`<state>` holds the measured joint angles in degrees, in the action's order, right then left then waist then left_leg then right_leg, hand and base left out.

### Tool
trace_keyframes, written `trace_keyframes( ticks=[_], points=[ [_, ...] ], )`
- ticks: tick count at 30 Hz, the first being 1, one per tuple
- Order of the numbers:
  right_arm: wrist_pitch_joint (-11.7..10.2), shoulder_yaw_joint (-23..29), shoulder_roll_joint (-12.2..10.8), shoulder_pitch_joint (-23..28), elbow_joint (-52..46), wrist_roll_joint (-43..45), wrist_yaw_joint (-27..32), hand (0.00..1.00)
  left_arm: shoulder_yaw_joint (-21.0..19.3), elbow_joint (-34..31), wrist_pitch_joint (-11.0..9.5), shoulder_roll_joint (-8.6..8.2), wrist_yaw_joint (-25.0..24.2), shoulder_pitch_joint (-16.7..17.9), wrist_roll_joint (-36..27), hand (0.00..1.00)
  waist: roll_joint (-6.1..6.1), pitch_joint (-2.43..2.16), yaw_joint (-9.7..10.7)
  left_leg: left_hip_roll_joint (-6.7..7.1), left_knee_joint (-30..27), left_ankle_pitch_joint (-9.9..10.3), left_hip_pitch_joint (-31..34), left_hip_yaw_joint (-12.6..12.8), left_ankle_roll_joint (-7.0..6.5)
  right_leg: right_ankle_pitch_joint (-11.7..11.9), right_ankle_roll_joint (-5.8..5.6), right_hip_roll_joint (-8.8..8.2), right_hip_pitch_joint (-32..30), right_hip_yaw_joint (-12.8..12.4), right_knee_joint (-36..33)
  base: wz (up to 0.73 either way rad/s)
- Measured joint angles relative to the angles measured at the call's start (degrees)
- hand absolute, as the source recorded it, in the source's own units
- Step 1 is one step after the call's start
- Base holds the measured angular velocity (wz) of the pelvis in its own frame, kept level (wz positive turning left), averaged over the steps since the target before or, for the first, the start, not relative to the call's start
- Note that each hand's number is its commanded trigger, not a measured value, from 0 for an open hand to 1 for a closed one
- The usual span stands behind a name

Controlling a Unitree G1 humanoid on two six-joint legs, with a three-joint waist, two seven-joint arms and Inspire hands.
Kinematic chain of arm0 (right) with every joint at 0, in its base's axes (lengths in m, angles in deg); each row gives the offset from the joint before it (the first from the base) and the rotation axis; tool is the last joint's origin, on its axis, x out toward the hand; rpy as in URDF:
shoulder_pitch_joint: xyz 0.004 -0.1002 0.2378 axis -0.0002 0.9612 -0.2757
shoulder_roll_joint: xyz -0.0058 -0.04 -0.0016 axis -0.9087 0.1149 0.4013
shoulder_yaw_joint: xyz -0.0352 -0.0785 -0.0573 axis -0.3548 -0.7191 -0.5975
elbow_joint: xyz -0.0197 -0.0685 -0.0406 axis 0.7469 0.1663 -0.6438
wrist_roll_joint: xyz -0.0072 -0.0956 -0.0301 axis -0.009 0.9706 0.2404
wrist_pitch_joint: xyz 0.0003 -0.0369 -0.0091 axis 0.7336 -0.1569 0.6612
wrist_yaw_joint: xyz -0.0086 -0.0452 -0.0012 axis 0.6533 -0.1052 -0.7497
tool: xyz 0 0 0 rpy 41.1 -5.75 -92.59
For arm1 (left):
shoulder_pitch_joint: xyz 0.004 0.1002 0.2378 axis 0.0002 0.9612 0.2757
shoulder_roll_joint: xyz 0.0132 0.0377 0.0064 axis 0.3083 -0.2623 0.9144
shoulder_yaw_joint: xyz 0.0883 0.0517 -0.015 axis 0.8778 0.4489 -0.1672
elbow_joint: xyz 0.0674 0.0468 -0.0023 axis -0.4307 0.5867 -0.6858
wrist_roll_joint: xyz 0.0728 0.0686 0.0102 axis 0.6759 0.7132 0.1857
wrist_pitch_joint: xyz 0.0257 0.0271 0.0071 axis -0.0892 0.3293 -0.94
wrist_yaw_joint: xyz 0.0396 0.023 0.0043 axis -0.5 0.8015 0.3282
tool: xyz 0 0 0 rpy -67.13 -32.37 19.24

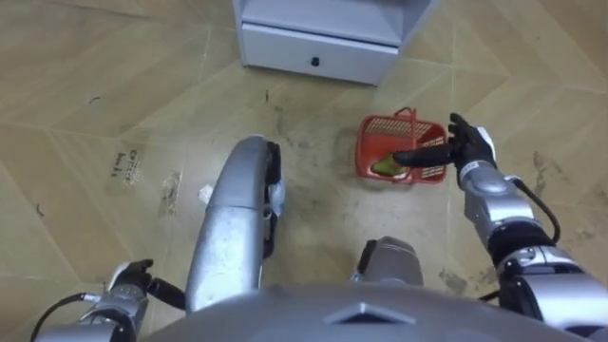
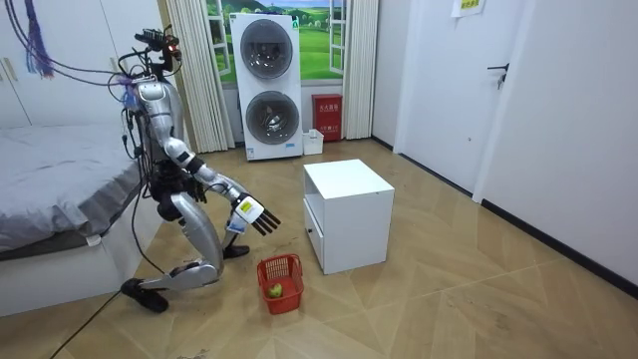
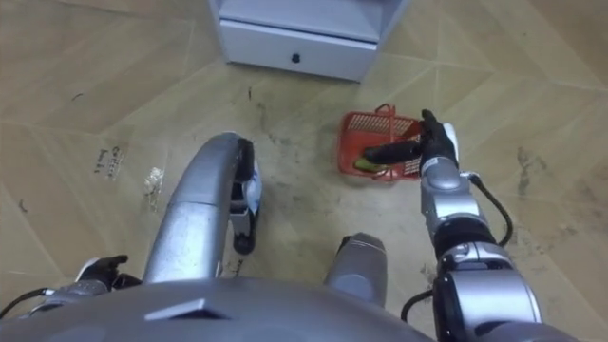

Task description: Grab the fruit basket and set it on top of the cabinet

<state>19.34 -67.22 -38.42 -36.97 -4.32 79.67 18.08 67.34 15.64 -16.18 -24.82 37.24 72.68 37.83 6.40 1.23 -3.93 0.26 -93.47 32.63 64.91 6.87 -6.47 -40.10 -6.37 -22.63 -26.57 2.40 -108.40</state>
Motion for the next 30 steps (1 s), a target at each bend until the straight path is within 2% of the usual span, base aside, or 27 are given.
trace_keyframes(
  ticks=[3, 5, 6, 8, 11, 14, 17, 18, 20, 21, 23, 29, 30],
  points=[
    [-0.3, 0.3, 0.1, -1.4, -0.1, -2.0, 1.4, 0.0, 3.2, 1.1, -0.6, 0.29, 0.5, -0.9, -3.4, 0.0, -0.61, 0.42, 1.9, 1.46, -5.2, 1.2, 2.6, 0.4, -0.47, 0.0, 0.03, -0.6, -0.7, -1.6, -7.1, 0.35],
    [-0.3, 0.3, 0.1, -1.5, -0.1, -3.1, 1.5, 0.0, 3.5, 1.1, -0.9, 0.2, 1.1, -0.7, -3.9, 0.0, -0.57, 0.42, 2.4, 1.8, -7.4, 1.8, 3.6, 0.7, -0.53, 0.0, 0.03, -0.51, -0.8, -2.7, -10.2, 0.23],
    [-0.2, 0.4, 0.1, -1.5, -0.2, -3.8, 1.5, 0.0, 3.5, 1.2, -1.2, 0.28, 1.2, -0.6, -4.7, 0.0, -0.33, 0.32, 3.3, 2.63, -8.7, 2.0, 4.5, 0.8, -0.35, 0.0, 0.03, -0.73, -0.9, -3.0, -12.0, 0.28],
    [-0.2, 1.1, 0.1, -1.1, -2.0, -3.8, 1.9, 0.0, 3.5, 1.1, -1.4, 0.35, 1.3, -0.6, -5.1, 0.0, -0.19, 0.32, 4.4, 3.34, -10.8, 2.5, 5.9, 0.8, -0.18, 0.0, 0.04, -1.25, -0.9, -2.9, -14.7, 0.31],
    [-0.2, 1.9, 0.2, -1.1, -3.6, -3.6, 3.5, 0.0, 4.6, 1.2, -2.1, 0.29, 2.0, -0.4, -5.1, 0.0, -0.08, 0.29, 5.4, 3.49, -14.0, 3.9, 6.8, 0.8, 0.59, 0.0, 0.05, -1.06, -0.3, -3.5, -17.8, 0.11],
    [-0.3, 1.9, 0.4, -1.1, -4.3, -3.8, 4.6, 0.0, 6.8, 1.2, -3.3, 0.35, 2.5, 0.5, -5.2, 0.0, 0.62, 0.28, 6.8, 3.53, -15.7, 5.4, 7.0, 1.1, 1.34, -0.1, 0.17, -0.26, 0.2, -4.7, -19.6, 0.04],
    [-0.3, 1.8, 0.3, -0.8, -5.2, -3.8, 5.7, 0.0, 8.5, 0.7, -4.0, -0.01, 2.4, 1.8, -5.1, 0.0, 1.16, 0.2, 7.6, 3.48, -16.6, 6.5, 7.0, 1.4, 2.63, -0.4, 0.93, 0.85, 0.1, -6.4, -20.7, -0.05],
    [-0.3, 1.7, 0.3, -0.4, -6.0, -3.7, 6.0, 0.0, 9.4, 0.5, -4.0, 0.03, 2.4, 2.4, -5.1, 0.0, 1.48, 0.2, 8.0, 3.51, -17.3, 6.7, 7.2, 1.4, 2.9, -0.7, 1.59, 1.46, 0.2, -7.2, -21.4, -0.08],
    [-0.3, 1.3, 0.5, -0.2, -7.3, -3.8, 6.4, 0.0, 10.4, 0.5, -4.0, 0.04, 2.4, 3.3, -5.1, 0.0, 1.5, 0.17, 8.4, 3.59, -19.4, 6.7, 8.2, 1.2, 2.93, -1.3, 2.42, 2.14, 0.4, -8.1, -23.2, -0.17],
    [-0.4, 0.3, 1.7, -0.1, -8.2, -3.7, 6.7, 0.0, 11.0, 0.3, -4.2, -0.91, 2.5, 3.6, -5.2, 0.0, -0.42, 0.63, 7.9, 3.39, -20.8, 6.6, 9.4, -0.6, 3.05, -1.3, 2.7, 3.95, 0.2, -8.0, -23.7, -0.24],
    [-0.5, -0.8, 2.0, 0.2, -8.4, -3.7, 6.5, 0.0, 11.5, 0.3, -4.7, -1.07, 2.4, 4.3, -5.6, 0.0, -0.53, 0.66, 8.0, 3.58, -20.4, 6.3, 10.0, -0.9, 3.83, -1.3, 2.71, 4.1, -1.0, -8.4, -23.9, -0.1],
    [-0.5, -1.1, 2.0, 0.4, -8.4, -3.8, 6.4, 0.0, 13.5, 0.6, -5.1, -1.07, 2.0, 4.9, -7.6, 0.0, -0.51, 0.58, 8.2, 3.54, -19.0, 5.9, 10.8, -1.0, 5.01, -1.4, 2.46, 4.18, -3.2, -8.7, -24.7, 0.01],
    [-0.5, -1.1, 2.0, 0.4, -8.4, -3.8, 6.4, 0.0, 13.7, 0.6, -5.1, -1.07, 2.0, 5.0, -7.6, 0.0, -0.52, 0.58, 8.2, 3.54, -18.6, 6.2, 10.8, -1.1, 5.99, -1.4, 2.44, 4.2, -3.5, -8.7, -24.9, 0.06]
  ],
)
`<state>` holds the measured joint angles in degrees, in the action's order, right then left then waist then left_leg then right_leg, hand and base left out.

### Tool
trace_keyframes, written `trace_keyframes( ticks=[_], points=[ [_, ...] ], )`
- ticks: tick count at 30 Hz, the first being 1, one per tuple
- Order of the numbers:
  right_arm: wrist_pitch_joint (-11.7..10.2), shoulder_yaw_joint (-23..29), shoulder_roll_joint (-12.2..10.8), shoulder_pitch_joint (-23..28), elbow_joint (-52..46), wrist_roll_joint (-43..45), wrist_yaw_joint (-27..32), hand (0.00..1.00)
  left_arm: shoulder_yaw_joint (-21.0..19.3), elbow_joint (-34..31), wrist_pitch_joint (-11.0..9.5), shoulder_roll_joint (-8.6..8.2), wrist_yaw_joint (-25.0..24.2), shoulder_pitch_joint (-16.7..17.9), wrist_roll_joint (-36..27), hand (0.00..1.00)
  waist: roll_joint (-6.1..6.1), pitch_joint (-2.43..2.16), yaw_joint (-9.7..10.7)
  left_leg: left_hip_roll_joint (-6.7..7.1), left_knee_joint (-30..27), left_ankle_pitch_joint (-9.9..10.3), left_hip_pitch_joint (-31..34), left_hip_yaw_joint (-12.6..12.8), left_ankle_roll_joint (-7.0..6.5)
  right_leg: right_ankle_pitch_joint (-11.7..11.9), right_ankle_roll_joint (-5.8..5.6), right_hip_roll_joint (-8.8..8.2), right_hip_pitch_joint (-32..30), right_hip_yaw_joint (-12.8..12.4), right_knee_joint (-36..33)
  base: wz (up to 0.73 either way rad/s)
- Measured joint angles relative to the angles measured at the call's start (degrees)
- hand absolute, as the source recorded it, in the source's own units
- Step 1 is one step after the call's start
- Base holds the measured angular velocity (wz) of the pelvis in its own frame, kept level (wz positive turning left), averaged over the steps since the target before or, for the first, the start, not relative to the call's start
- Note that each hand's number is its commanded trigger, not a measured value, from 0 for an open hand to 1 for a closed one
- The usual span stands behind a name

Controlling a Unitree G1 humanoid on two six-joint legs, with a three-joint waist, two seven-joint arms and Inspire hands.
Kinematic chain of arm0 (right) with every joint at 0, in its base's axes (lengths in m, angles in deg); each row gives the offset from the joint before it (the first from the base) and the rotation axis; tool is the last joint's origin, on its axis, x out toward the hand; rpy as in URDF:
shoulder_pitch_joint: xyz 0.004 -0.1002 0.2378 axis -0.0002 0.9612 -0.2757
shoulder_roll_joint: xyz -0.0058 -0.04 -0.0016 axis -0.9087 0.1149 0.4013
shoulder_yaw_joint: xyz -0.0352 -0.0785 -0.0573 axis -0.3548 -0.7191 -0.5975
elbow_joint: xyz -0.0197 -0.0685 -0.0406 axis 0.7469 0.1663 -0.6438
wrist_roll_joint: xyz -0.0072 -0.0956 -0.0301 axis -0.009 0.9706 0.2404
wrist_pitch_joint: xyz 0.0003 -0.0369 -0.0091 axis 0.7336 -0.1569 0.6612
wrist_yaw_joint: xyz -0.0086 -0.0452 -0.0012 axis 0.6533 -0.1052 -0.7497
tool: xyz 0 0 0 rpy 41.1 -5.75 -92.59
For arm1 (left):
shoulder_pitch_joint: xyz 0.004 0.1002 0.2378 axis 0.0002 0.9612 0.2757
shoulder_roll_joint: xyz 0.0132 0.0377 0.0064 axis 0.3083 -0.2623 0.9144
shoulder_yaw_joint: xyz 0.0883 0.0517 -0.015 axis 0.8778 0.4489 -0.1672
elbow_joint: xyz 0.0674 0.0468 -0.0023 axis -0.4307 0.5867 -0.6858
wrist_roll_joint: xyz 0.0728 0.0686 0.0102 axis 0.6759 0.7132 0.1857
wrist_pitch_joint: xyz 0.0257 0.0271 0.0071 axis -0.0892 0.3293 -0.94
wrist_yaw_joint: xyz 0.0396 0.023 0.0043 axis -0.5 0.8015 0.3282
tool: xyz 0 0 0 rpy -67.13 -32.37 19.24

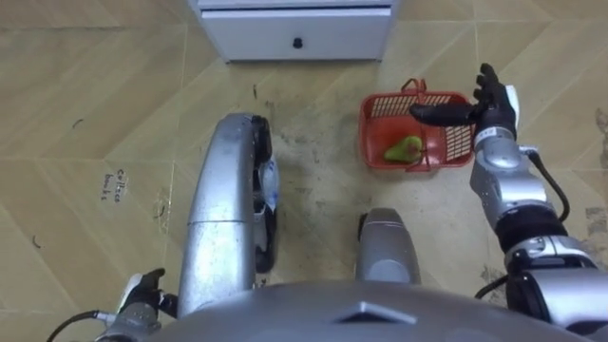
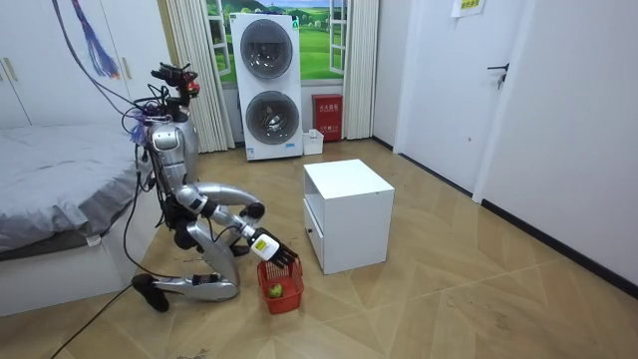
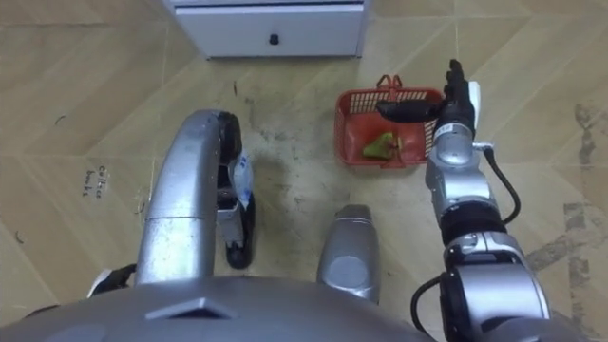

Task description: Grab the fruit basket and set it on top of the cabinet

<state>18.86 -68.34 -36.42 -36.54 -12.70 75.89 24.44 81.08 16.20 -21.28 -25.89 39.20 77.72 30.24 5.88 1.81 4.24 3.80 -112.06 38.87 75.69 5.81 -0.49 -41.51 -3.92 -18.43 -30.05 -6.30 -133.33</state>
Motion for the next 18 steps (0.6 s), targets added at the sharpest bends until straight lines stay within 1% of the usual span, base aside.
trace_keyframes(
  ticks=[1, 2, 6, 8, 9, 12, 15, 18],
  points=[
    [0.0, 0.0, 0.0, 0.0, 0.0, 0.0, 0.0, 0.0, 0.6, -0.1, 0.0, 0.0, 0.0, 0.2, -0.3, 0.0, 0.0, 0.0, 0.1, -0.02, 0.5, 0.5, 0.0, 0.0, 1.07, 0.0, -0.08, -0.04, -0.4, 0.0, -0.3, 0.05],
    [0.0, -0.1, 0.0, 0.0, 0.0, 0.0, 0.0, 0.0, 0.9, -0.1, 0.0, 0.0, -0.1, 0.3, -0.9, 0.0, 0.0, 0.0, 0.0, -0.11, 0.7, 0.7, 0.0, 0.0, 1.43, -0.1, -0.15, -0.06, -0.6, -0.1, -0.5, 0.0],
    [0.0, -1.1, 0.2, 0.0, 0.3, -0.4, 0.0, 0.0, 1.0, -0.4, 0.0, -0.01, -0.5, 1.3, -2.1, 0.0, -0.07, -0.01, -0.3, -0.19, 1.4, 0.4, -0.3, 0.2, 1.97, -0.1, -0.22, -0.33, -0.9, -0.2, -0.9, 0.0],
    [-0.1, -1.7, 0.7, 0.0, 1.2, -1.3, -0.1, 0.0, 1.6, -0.4, 0.0, 0.0, -0.6, 1.1, -2.2, 0.0, -0.29, 0.02, -1.1, -0.23, 1.7, 0.3, -0.5, 0.2, 2.22, -0.1, -0.22, -0.3, -0.9, -0.2, -0.9, 0.0],
    [-0.1, -1.7, 1.0, -0.2, 2.4, -2.1, -0.1, 0.0, 2.3, -0.5, -0.1, -0.04, -0.7, 0.8, -2.5, 0.0, -0.57, 0.05, -1.6, -0.31, 1.8, 0.2, -0.5, 0.2, 2.37, -0.1, -0.22, -0.23, -1.0, -0.2, -0.9, 0.0],
    [-0.1, -1.7, 1.3, -0.4, 3.9, -2.5, -0.7, 0.0, 3.3, -0.5, -0.1, -0.06, -1.0, 0.7, -3.2, 0.0, -1.19, 0.06, -2.1, -0.38, 2.3, 0.0, -0.4, 0.4, 2.73, -0.1, -0.23, -0.24, -1.6, -0.5, -1.0, 0.0],
    [-0.1, -1.9, 1.8, -0.5, 5.1, -2.5, -1.3, 0.0, 3.3, -0.5, -0.1, -0.05, -1.6, 0.6, -3.2, 0.0, -1.31, 0.08, -3.1, -0.77, 2.8, -0.1, -0.1, 1.0, 2.99, -0.1, -0.23, -0.32, -2.9, -1.4, -1.5, -0.07],
    [-0.1, -2.6, 2.6, -1.4, 7.5, -3.4, -1.9, 0.0, 3.3, -0.5, 0.0, 0.01, -3.2, 0.6, -3.2, 0.0, -1.34, 0.06, -3.4, -1.04, 3.3, -0.3, 0.1, 1.6, 3.4, -0.1, -0.24, -0.65, -3.5, -1.6, -1.7, 0.0]
  ],
)
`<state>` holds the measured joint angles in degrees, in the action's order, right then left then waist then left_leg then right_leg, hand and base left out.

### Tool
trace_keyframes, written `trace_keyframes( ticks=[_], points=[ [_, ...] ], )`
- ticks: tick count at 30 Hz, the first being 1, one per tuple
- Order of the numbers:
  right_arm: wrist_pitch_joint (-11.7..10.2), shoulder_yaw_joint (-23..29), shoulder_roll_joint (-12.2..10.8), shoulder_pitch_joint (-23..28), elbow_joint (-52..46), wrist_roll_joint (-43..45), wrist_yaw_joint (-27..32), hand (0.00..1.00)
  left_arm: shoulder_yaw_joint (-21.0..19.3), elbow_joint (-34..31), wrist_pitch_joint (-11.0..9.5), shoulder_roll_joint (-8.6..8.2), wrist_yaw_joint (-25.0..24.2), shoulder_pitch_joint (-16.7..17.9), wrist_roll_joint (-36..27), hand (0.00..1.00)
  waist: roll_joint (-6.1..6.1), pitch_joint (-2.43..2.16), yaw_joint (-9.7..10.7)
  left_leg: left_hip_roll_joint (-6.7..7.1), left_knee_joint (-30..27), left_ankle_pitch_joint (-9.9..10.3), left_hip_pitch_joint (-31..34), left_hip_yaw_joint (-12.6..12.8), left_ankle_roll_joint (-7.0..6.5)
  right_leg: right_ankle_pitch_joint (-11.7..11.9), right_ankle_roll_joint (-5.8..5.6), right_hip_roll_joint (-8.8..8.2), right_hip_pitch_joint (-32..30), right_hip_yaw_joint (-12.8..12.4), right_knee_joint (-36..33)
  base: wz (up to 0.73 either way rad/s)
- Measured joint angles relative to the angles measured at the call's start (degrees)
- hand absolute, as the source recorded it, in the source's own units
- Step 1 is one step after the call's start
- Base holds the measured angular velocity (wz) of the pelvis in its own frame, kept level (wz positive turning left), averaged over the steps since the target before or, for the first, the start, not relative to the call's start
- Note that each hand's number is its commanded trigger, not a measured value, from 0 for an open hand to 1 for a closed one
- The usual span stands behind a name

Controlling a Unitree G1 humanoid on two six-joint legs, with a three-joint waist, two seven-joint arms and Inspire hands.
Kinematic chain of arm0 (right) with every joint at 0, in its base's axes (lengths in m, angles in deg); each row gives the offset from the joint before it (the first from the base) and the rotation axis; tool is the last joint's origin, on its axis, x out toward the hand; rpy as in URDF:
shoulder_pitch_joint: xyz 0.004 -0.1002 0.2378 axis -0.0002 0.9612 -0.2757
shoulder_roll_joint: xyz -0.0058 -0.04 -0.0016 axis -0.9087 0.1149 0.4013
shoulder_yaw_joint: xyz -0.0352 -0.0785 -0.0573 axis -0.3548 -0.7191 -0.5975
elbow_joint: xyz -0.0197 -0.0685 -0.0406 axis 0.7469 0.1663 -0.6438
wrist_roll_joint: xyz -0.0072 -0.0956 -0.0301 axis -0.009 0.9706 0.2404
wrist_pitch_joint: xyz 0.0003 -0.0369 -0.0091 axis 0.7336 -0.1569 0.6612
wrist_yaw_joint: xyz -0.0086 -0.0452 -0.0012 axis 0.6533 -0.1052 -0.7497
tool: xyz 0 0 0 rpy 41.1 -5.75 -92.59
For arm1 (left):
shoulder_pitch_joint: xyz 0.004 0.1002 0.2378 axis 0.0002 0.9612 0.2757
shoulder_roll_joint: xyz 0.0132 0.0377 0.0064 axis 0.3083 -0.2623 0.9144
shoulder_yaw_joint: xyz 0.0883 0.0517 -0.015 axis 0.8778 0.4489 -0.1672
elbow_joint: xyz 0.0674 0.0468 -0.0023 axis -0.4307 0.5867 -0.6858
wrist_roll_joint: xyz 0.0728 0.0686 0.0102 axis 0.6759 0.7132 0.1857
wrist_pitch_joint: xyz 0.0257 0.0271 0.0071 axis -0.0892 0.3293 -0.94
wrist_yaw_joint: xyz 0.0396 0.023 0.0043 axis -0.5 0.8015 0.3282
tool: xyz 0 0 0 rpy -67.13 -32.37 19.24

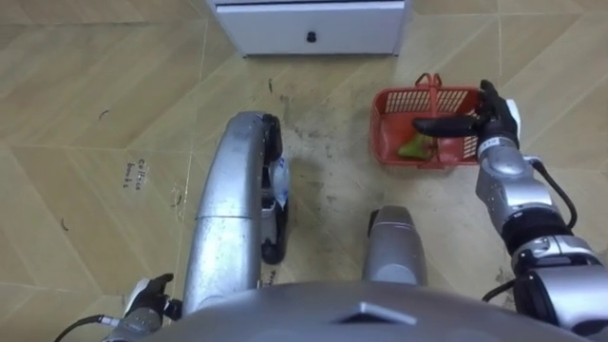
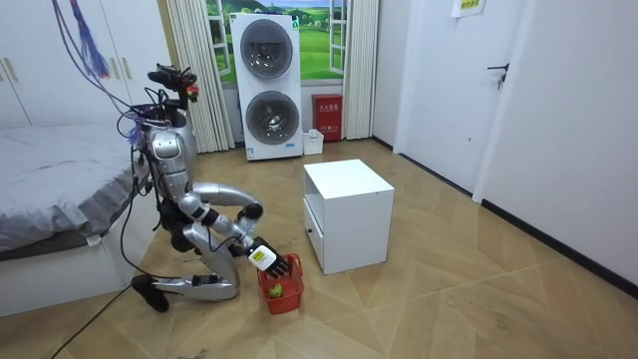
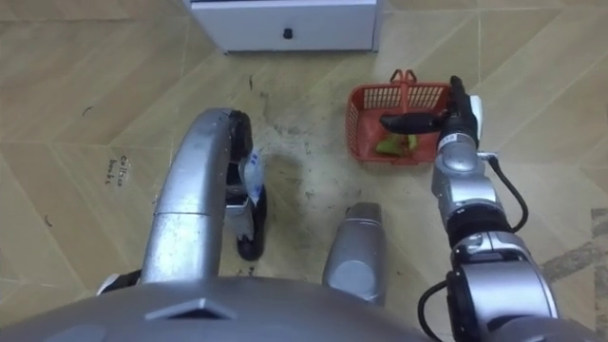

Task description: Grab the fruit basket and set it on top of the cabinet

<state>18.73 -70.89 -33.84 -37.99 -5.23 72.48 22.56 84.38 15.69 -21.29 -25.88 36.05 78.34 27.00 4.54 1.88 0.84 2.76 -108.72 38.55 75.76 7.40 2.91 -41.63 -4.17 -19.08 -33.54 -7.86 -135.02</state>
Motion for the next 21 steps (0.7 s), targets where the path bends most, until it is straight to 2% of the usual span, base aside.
trace_keyframes(
  ticks=[6, 12, 17, 21],
  points=[
    [0.0, -3.6, 2.0, -1.5, 5.6, -0.4, -1.8, 0.0, 0.8, -0.1, 0.1, 0.0, -1.7, -0.5, -0.5, 0.0, -0.21, 0.05, -2.7, -0.12, 0.1, -0.1, 0.1, -0.1, 0.17, 0.0, 0.01, 0.15, 0.1, 0.2, 0.0, 0.0],
    [0.0, -4.0, 2.2, -2.2, 6.6, -0.6, -3.5, 0.0, 1.8, 0.0, 1.1, 0.06, -2.1, -1.1, -1.0, 0.0, -0.42, 0.26, -4.4, -0.24, 0.0, -0.2, 0.8, 0.0, 0.29, 0.0, -0.01, 0.22, -1.1, 0.2, -0.3, 0.0],
    [0.0, -4.1, 2.2, -5.4, 10.8, -2.4, -4.4, 0.0, 2.5, -0.2, 1.2, 0.05, -2.8, -1.6, -1.1, 0.0, -0.79, 0.34, -4.5, -0.26, 0.1, -0.3, 1.2, 0.1, 0.29, 0.0, -0.03, 0.18, -1.3, 0.1, -0.3, 0.0],
    [0.1, -4.1, 2.3, -5.4, 12.5, -4.1, -5.6, 0.0, 2.5, -0.4, 1.8, 0.05, -3.0, -1.4, -1.1, 0.0, -0.71, 0.39, -4.5, -0.19, 0.1, -0.3, 1.5, 0.1, 0.29, 0.0, -0.03, 0.27, -1.5, 0.1, -0.3, 0.0]
  ],
)
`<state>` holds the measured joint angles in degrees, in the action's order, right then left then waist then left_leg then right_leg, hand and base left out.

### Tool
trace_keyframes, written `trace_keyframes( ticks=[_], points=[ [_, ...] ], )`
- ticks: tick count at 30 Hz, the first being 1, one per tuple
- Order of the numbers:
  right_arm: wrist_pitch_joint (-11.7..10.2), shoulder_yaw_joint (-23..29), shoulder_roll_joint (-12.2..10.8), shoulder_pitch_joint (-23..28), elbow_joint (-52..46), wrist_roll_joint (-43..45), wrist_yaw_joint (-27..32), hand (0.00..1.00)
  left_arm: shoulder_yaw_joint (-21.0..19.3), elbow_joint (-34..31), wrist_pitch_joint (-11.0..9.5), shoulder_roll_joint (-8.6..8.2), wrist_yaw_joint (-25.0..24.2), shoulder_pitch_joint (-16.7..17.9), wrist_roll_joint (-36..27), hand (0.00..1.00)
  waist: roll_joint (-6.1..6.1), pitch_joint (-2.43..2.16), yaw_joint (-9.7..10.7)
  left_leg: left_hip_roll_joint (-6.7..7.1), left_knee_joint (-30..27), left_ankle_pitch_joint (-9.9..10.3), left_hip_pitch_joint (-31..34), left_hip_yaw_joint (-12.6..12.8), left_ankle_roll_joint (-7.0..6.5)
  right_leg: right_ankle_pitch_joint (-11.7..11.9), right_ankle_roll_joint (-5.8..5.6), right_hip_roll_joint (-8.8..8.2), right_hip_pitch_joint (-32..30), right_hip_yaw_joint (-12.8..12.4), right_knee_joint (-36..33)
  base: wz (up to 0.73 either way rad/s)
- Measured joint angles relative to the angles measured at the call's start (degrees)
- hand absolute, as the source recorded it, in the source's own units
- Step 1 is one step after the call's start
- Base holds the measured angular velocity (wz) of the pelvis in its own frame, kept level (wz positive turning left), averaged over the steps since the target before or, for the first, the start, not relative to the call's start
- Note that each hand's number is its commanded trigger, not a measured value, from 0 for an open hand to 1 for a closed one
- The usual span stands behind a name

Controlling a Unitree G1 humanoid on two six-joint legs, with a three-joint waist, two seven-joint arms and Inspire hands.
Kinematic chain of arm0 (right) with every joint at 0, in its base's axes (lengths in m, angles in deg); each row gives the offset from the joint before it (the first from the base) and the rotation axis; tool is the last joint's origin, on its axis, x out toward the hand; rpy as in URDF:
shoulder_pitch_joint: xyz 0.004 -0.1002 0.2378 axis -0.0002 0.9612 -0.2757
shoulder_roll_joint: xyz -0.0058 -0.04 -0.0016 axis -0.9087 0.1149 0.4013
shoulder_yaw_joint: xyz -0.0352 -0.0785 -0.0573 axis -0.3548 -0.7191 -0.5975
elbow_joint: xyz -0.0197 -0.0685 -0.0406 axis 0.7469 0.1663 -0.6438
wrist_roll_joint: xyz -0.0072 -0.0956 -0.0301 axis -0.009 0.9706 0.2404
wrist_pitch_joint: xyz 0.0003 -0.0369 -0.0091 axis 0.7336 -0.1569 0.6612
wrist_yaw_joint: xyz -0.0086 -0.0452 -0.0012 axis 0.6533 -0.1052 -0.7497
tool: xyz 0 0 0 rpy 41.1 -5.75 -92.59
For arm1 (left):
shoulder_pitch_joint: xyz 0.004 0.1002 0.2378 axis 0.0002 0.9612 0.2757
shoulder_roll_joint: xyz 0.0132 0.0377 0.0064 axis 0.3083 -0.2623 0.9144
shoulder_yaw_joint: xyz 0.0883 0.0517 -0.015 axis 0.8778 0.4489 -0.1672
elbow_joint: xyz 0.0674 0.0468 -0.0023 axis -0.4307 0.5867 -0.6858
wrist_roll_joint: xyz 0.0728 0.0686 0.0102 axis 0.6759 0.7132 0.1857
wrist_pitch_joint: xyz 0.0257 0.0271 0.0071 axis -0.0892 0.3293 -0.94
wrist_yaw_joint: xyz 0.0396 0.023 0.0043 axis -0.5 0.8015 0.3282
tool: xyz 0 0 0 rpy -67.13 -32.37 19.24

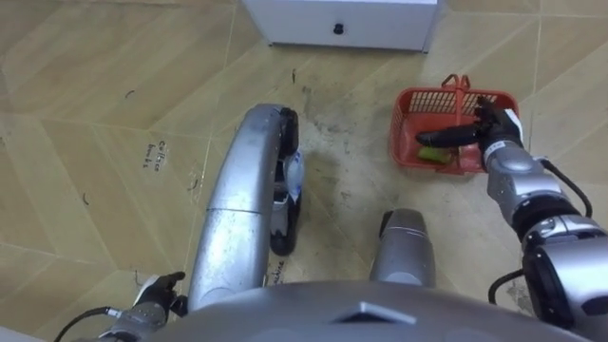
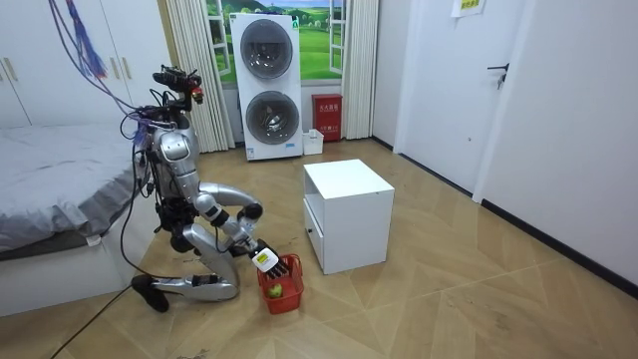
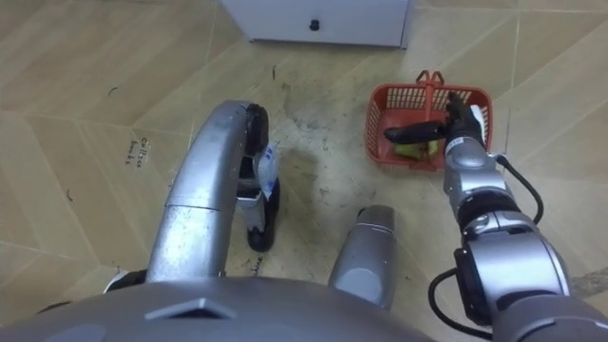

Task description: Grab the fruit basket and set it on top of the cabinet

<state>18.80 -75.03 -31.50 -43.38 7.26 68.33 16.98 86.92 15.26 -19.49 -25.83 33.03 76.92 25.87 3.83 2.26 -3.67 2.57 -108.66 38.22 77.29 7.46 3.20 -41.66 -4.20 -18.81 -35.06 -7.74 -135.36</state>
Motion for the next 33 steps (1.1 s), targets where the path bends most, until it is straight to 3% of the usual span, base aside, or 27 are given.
trace_keyframes(
  ticks=[3, 4, 6, 18, 28, 33],
  points=[
    [0.1, 0.0, 0.0, 0.0, 1.0, -0.6, -0.9, 0.04, 0.0, -0.3, 0.0, 0.0, -0.1, 0.0, 0.0, 0.0, 0.02, 0.01, 0.0, 0.02, 0.0, 0.0, 0.0, 0.0, 0.0, 0.0, 0.0, 0.01, 0.0, 0.0, 0.0, 0.0],
    [0.1, 0.0, 0.0, 0.0, 1.2, -0.7, -1.1, 0.49, 0.0, -0.3, 0.0, 0.0, -0.2, 0.0, 0.0, 0.0, 0.03, 0.02, 0.0, 0.02, 0.0, 0.0, 0.0, 0.0, 0.0, 0.0, 0.0, 0.01, 0.0, 0.0, 0.0, 0.0],
    [0.1, -0.1, 0.1, 0.0, 2.5, -1.9, -1.7, 1.0, 0.0, -0.3, 0.0, 0.0, -0.3, -0.1, 0.0, 0.0, 0.04, 0.02, -0.2, 0.03, 0.0, 0.0, 0.0, 0.0, 0.0, 0.0, 0.0, 0.01, 0.0, 0.1, 0.0, 0.0],
    [0.4, -1.7, 1.4, -0.1, 3.1, -5.9, -2.7, 1.0, 0.0, -0.6, 0.0, 0.01, -0.9, -0.1, -0.9, 0.0, 0.71, 0.42, -1.3, 0.08, 0.0, 0.0, 0.1, 0.0, 0.0, 0.0, 0.0, -0.02, 0.0, 0.0, 0.0, 0.0],
    [0.4, -1.7, 1.8, -0.1, 3.1, -11.9, -3.7, 1.0, 0.0, -1.7, -0.1, 0.02, -0.9, -0.1, -1.1, 0.0, 0.79, 0.46, -1.5, 0.12, -0.1, 0.0, 0.1, 0.0, -0.01, 0.0, -0.01, 0.23, 0.0, -0.1, 0.0, 0.0],
    [0.4, -1.7, 1.8, -0.1, 5.0, -14.9, -3.7, 1.0, 2.1, -1.6, -0.1, -0.01, -0.9, 0.4, -3.3, 0.0, 0.61, 0.42, -1.6, 0.26, -0.1, -0.1, -0.1, -0.1, 0.12, 0.0, -0.01, 0.27, 0.3, 0.1, -0.1, 0.0]
  ],
)
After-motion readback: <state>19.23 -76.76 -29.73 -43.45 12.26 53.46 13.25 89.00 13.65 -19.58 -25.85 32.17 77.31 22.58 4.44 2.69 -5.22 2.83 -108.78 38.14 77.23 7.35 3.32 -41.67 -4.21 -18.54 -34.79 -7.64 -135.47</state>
